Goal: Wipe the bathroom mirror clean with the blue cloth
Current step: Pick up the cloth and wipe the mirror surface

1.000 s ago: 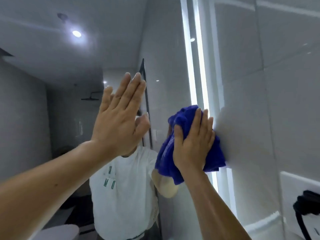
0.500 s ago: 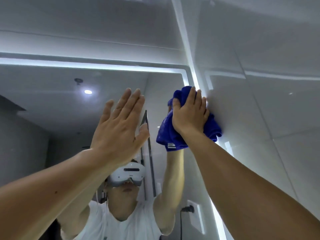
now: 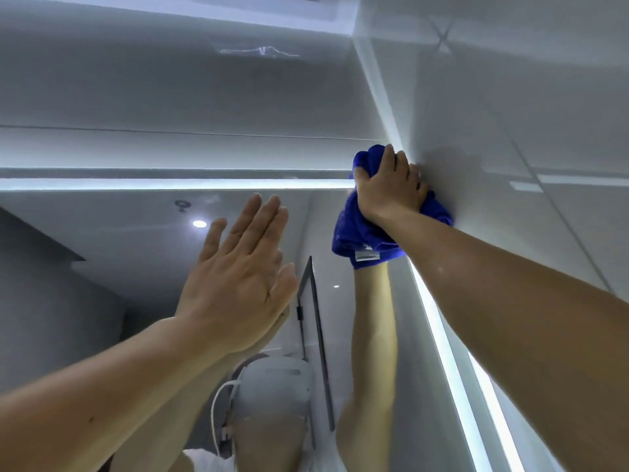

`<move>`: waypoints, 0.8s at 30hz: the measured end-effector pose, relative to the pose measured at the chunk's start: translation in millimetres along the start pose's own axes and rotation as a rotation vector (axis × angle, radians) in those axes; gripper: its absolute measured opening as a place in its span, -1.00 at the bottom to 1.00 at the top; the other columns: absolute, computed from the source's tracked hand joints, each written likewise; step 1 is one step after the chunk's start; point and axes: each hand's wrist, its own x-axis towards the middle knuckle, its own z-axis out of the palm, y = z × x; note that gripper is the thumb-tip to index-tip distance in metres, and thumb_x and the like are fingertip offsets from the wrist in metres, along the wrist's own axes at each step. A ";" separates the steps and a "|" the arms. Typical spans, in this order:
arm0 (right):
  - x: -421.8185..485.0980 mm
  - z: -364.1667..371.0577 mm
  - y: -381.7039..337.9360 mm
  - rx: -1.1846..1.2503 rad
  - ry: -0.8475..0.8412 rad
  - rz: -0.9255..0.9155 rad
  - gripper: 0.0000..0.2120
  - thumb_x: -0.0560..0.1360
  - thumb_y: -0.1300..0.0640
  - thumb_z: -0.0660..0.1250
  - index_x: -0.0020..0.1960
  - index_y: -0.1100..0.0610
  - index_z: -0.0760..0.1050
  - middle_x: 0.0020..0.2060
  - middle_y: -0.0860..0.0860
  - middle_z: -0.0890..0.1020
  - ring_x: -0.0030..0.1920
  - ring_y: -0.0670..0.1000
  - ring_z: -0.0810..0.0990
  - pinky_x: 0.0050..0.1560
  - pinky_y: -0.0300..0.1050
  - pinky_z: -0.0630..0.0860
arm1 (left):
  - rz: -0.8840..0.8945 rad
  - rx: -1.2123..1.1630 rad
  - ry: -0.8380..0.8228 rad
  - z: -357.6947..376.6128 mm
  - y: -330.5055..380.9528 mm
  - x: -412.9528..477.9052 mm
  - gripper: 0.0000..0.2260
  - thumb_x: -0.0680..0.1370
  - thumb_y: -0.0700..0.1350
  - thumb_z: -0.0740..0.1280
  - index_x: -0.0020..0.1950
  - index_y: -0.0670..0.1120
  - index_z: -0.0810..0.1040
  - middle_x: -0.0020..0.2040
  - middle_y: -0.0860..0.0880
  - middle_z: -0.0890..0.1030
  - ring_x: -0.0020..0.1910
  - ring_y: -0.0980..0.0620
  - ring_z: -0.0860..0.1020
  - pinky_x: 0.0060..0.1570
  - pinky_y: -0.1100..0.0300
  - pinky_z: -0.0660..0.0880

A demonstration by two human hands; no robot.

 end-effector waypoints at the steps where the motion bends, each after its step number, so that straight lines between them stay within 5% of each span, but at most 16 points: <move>1: 6.4 -0.4 -2.7 0.006 -0.006 -0.006 -0.35 0.60 -0.23 -0.02 0.57 0.09 -0.01 0.55 0.05 0.11 0.51 0.17 0.09 0.44 0.18 0.01 | 0.007 -0.001 -0.005 -7.8 -0.8 -1.1 -0.42 0.62 0.12 -0.10 0.60 -0.10 0.01 0.62 -0.03 -0.05 0.59 0.04 -0.14 0.52 -0.12 -0.05; 8: -3.8 -3.3 -27.0 -0.031 -0.026 -0.195 -0.36 0.60 -0.20 -0.01 0.56 0.11 0.01 0.54 0.08 0.14 0.48 0.17 0.17 0.40 0.14 0.11 | -0.104 -0.055 -0.014 -44.2 -10.1 -0.8 -0.42 0.59 0.16 -0.17 0.56 0.03 -0.26 0.55 0.13 -0.35 0.48 0.22 -0.43 0.52 0.07 -0.32; 12: -43.6 4.1 -74.9 0.014 -0.140 -0.594 -0.36 0.61 -0.20 0.00 0.58 0.06 -0.05 0.57 0.04 0.05 0.54 0.13 0.05 0.47 0.09 0.01 | -0.169 -0.114 0.000 -42.4 -8.8 3.0 -0.40 0.59 0.19 -0.17 0.58 0.04 -0.24 0.57 0.14 -0.31 0.49 0.24 -0.41 0.52 0.08 -0.30; 17: -99.6 7.0 -79.8 0.049 -0.250 -0.790 -0.38 0.62 -0.16 0.01 0.59 -0.03 -0.15 0.59 -0.05 -0.08 0.56 0.00 -0.14 0.51 0.04 -0.17 | -0.212 -0.143 -0.003 -49.4 -10.2 -10.4 -0.40 0.59 0.17 -0.17 0.59 0.02 -0.23 0.58 0.12 -0.28 0.51 0.21 -0.37 0.54 0.03 -0.24; 24: -211.4 -4.2 -56.6 0.049 -0.325 -0.899 -0.38 0.59 -0.17 0.00 0.59 -0.03 -0.05 0.58 -0.05 0.02 0.57 0.01 -0.10 0.51 -0.02 -0.24 | -0.258 -0.197 -0.114 -73.3 -6.3 -56.6 -0.36 0.53 0.19 -0.25 0.59 0.01 -0.23 0.58 0.09 -0.29 0.52 0.18 -0.36 0.54 -0.03 -0.22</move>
